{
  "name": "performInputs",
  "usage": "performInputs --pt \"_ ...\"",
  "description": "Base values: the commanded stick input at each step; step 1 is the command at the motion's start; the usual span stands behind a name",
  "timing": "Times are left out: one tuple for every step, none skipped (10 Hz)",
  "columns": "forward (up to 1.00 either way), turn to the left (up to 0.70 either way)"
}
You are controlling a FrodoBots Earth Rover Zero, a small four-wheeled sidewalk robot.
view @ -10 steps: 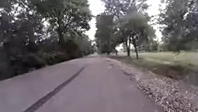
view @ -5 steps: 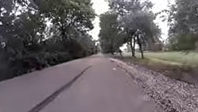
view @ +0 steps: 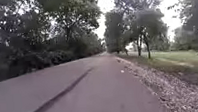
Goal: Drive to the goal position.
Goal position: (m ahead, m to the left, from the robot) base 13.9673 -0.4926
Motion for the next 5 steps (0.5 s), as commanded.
performInputs --pt "1.00 -0.11" --pt "1.00 -0.11" --pt "1.00 -0.11" --pt "1.00 -0.11" --pt "1.00 -0.11"
